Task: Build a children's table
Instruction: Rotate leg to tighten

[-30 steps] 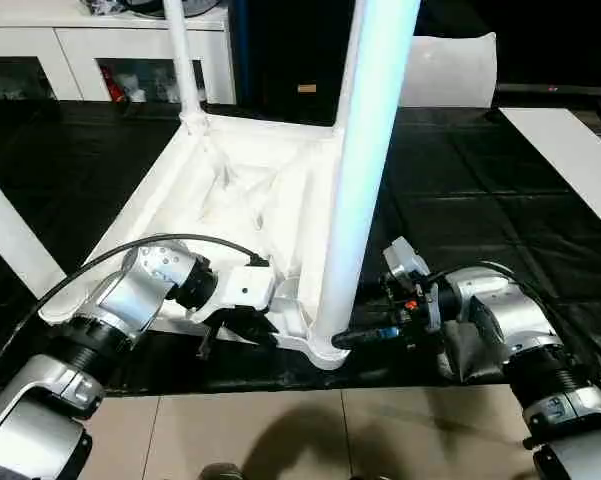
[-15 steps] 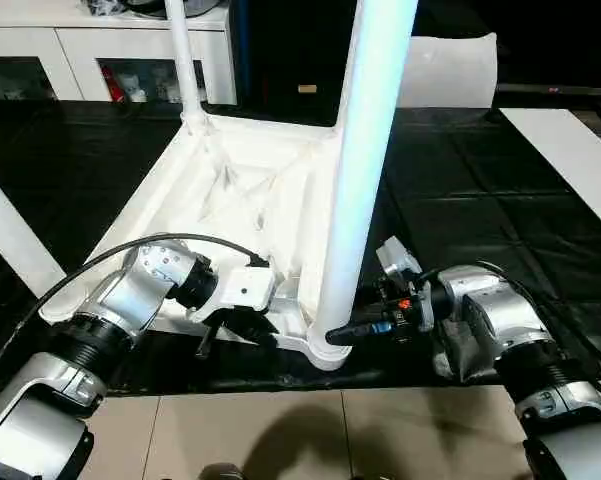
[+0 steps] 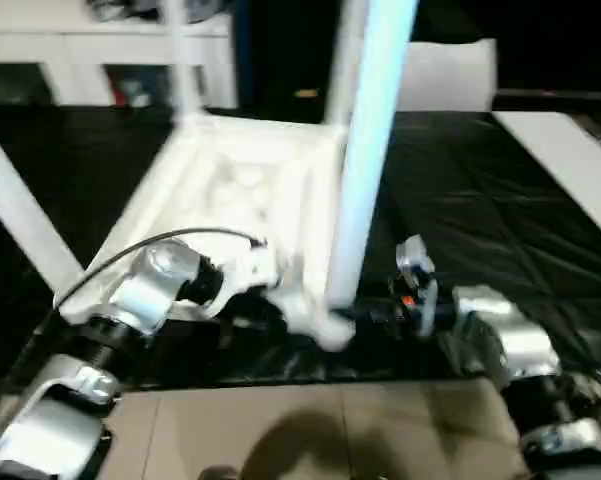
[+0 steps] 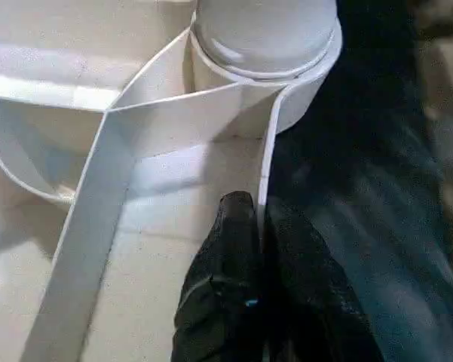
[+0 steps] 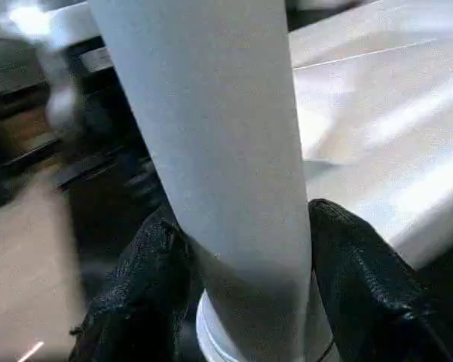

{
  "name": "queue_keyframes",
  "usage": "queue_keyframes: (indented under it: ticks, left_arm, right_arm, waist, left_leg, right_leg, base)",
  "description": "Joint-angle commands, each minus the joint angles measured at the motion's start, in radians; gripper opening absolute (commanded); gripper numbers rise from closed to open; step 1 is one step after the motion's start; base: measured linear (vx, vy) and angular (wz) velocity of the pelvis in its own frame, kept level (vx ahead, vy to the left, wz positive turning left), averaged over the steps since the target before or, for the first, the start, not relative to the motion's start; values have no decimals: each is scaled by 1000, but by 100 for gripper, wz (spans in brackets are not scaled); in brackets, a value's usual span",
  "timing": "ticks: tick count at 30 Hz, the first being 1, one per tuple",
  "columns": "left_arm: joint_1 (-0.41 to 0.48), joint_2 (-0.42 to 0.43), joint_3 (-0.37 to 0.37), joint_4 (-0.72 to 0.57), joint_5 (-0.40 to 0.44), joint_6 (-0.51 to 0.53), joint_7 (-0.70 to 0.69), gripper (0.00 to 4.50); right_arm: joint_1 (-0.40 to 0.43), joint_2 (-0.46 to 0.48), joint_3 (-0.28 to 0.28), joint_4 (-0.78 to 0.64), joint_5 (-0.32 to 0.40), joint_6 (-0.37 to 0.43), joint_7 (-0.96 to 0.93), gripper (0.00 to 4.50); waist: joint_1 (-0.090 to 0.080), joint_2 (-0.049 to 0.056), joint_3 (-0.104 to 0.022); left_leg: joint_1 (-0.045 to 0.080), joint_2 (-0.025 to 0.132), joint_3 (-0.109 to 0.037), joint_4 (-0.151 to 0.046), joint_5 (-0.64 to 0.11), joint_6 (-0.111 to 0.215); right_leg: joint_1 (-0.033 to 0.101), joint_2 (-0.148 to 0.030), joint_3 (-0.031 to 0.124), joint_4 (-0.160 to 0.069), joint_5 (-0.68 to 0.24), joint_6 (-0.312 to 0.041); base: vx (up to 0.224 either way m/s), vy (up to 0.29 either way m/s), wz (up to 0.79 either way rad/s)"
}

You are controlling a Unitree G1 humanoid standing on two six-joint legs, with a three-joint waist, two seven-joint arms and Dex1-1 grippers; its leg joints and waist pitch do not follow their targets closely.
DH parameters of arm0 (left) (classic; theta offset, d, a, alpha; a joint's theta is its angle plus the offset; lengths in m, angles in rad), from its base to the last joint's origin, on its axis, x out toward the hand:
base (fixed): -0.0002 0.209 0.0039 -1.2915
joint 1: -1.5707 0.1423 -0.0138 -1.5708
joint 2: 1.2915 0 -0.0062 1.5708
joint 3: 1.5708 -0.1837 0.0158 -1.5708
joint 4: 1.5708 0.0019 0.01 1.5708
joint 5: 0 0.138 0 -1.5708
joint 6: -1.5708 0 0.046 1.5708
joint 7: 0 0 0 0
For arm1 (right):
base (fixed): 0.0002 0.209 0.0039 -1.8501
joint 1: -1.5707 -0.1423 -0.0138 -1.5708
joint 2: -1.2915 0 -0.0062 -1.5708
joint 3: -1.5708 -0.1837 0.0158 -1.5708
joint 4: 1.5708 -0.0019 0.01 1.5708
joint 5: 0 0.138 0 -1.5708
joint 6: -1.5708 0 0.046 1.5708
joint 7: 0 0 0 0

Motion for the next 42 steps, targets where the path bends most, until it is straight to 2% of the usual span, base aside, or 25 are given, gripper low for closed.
queue_keyframes:
  ticks: [1, 2, 3, 4, 5, 6, 7, 8, 9, 10, 11, 12, 13, 14, 15, 16, 17, 18, 19, 22, 24, 27, 32, 36, 42]
  left_arm:
    - [-30, -92, 61, -5, -26, 72, 205, 0]
    - [-33, -102, 69, -5, -25, 85, 227, 0]
    - [-38, -121, 82, -5, -24, 101, 268, 0]
    - [-42, -134, 91, -4, -23, 112, 296, 0]
    - [-46, -155, 106, -6, -20, 124, 339, 0]
    - [-47, -165, 111, -7, -19, 129, 357, 0]
    - [-50, -186, 124, -13, -15, 141, 396, 0]
    - [-51, -202, 127, -15, -12, 142, 417, 0]
    - [-51, -216, 129, -22, -8, 149, 436, 0]
    - [-49, -227, 127, -32, -6, 156, 446, 0]
    - [-45, -233, 123, -39, -6, 157, 448, 0]
    - [-45, -233, 123, -39, -6, 157, 448, 0]
    - [-41, -237, 113, -46, -5, 148, 443, 0]
    - [-40, -236, 108, -46, -4, 141, 440, 0]
    - [-37, -234, 104, -48, -3, 137, 437, 0]
    - [-30, -222, 94, -53, 1, 124, 419, 0]
    - [-30, -222, 94, -53, 1, 124, 419, 0]
    - [-24, -209, 87, -55, 5, 112, 402, 0]
    - [-22, -205, 87, -57, 8, 112, 398, 0]
    - [-12, -164, 75, -59, 12, 75, 337, 0]
    - [-7, -146, 65, -59, 11, 45, 303, 0]
    - [1, -94, 41, -54, 11, -1, 226, 0]
    - [2, -23, 2, -24, 21, -130, 108, 0]
    - [-33, 53, -43, 74, 63, -353, 27, 0]
    - [-21, 65, 8, 76, -13, -405, -30, 0]
  right_arm:
    - [-2, 115, 89, 14, -32, 24, -99, 204]
    - [-9, 133, 85, 24, -40, 25, -139, 203]
    - [-27, 163, 76, 51, -56, 16, -214, 203]
    - [-40, 183, 69, 71, -68, 8, -266, 203]
    - [-64, 218, 53, 103, -75, 3, -343, 201]
    - [-76, 232, 47, 118, -81, 0, -380, 201]
    - [-101, 265, 31, 149, -94, -6, -461, 200]
    - [-123, 287, 17, 177, -99, -1, -521, 200]
    - [-140, 307, 2, 198, -108, 6, -572, 200]
    - [-154, 320, -9, 215, -117, 8, -618, 200]
    - [-162, 326, -19, 225, -118, 4, -646, 200]
    - [-162, 326, -19, 225, -118, 4, -646, 200]
    - [-169, 332, -31, 238, -117, -10, -671, 235]
    - [-169, 332, -34, 241, -116, -19, -672, 256]
    - [-168, 331, -36, 242, -121, -30, -677, 270]
    - [-159, 324, -43, 235, -120, -51, -671, 272]
    - [-159, 324, -43, 235, -120, -51, -671, 280]
    - [-148, 314, -49, 222, -114, -65, -656, 293]
    - [-145, 311, -51, 218, -111, -70, -652, 305]
    - [-100, 265, -54, 148, -93, -107, -585, 338]
    - [-81, 243, -58, 115, -84, -111, -562, 350]
    - [-13, 173, -65, 13, -48, -123, -469, 371]
    - [78, 92, -85, -121, 14, -107, -354, 410]
    - [210, -7, -92, -274, 74, -71, -234, 442]
    - [327, -52, -69, -422, 124, 3, -200, 447]
  waist:
    - [-22, -1, -48]
    - [-30, 4, -48]
    - [-49, 8, -49]
    - [-54, 21, -46]
    - [-63, 35, -44]
    - [-60, 36, -35]
    - [-69, 6, -27]
    - [-71, -10, -19]
    - [-77, -22, -23]
    - [-82, -12, -29]
    - [-101, 8, -38]
    - [-87, 40, -46]
    - [-82, 45, -44]
    - [-87, 11, -36]
    - [-67, -17, -27]
    - [-61, -14, -36]
    - [-61, -14, -36]
    - [-49, 2, -63]
    - [-49, 9, -64]
    - [-51, 2, -72]
    - [-44, 4, -72]
    - [-27, 0, -68]
    - [-6, 0, -62]
    - [5, 0, -57]
    - [15, -2, -63]
  left_leg:
    - [-4, -5, 3, -66, -362, 16]
    - [-3, 0, -1, -68, -383, 18]
    - [-18, 13, -12, -77, -426, 24]
    - [-15, 27, -18, -88, -476, 28]
    - [-26, 65, -36, -121, -589, 35]
    - [-30, 94, -45, -160, -704, 20]
    - [-2, 51, -28, -137, -713, 6]
    - [41, 1, -8, -86, -650, 2]
    - [66, -54, 14, -2, -442, 18]
    - [50, -51, 15, -3, -398, 35]
    - [-27, -13, -12, -35, -400, 38]
    - [-34, 25, -31, -65, -448, 36]
    - [-17, 82, -59, -128, -591, 36]
    - [-4, 34, -36, -106, -575, 26]
    - [49, -49, 7, -33, -428, 17]
    - [16, -57, 1, -32, -313, 49]
    - [16, -57, 1, -32, -313, 49]
    - [-22, -24, -13, -63, -211, 49]
    - [-18, -3, -15, -73, -141, 45]
    - [-31, 0, -11, -67, -31, 78]
    - [-34, -5, -7, -59, 21, 114]
    - [-29, -2, -1, -61, -13, 132]
    - [-24, 4, 1, -72, -95, 93]
    - [-15, 1, 3, -77, -155, 73]
    - [-22, 3, 2, -76, -118, 57]
  right_leg:
    - [50, -44, -3, -137, -686, 45]
    - [55, -45, -11, -140, -676, 47]
    - [78, -43, -25, -137, -636, 60]
    - [81, -41, -26, -133, -615, 54]
    - [104, -41, -5, -72, -497, 21]
    - [107, -39, 40, 3, -344, -34]
    - [71, -41, 49, -50, -466, -32]
    - [18, -37, 12, -132, -699, 17]
    - [-6, -67, -36, -189, -906, 83]
    - [17, -63, -53, -196, -902, 105]
    - [92, -52, -88, -172, -795, 166]
    - [123, -64, -60, -129, -684, 129]
    - [90, -54, 46, -2, -206, -45]
    - [65, -56, 40, -62, -306, -56]
    - [1, -51, 8, -147, -708, 14]
    - [35, -71, 13, -136, -808, 46]
    - [35, -71, 13, -136, -808, 46]
    - [65, -67, 24, -117, -652, 45]
    - [52, -56, 41, -92, -453, -38]
    - [65, -42, 55, -41, -167, -175]
    - [65, -42, 57, -34, -95, -208]
    - [66, -46, 60, -42, -153, -201]
    - [62, -45, 62, -57, -278, -142]
    - [57, -42, 64, -74, -362, -92]
    - [62, -46, 66, -64, -328, -94]
  base:
    - [0, 0, 0]
    - [0, 0, 0]
    - [0, 0, 0]
    - [0, 0, 0]
    - [0, 0, 0]
    - [0, 0, 0]
    - [0, 0, 0]
    - [0, 0, 0]
    - [0, 0, 0]
    - [0, 0, 0]
    - [35, 14, -32]
    - [108, 28, -23]
    - [108, 28, -23]
    - [83, -12, 4]
    - [54, -8, 20]
    - [54, -8, 20]
    - [88, 11, -4]
    - [107, 3, -10]
    - [107, 3, -10]
    - [63, 0, 6]
    - [0, 0, 0]
    - [0, 0, 0]
    - [0, 0, 0]
    - [0, 0, 0]
    - [0, 0, 0]
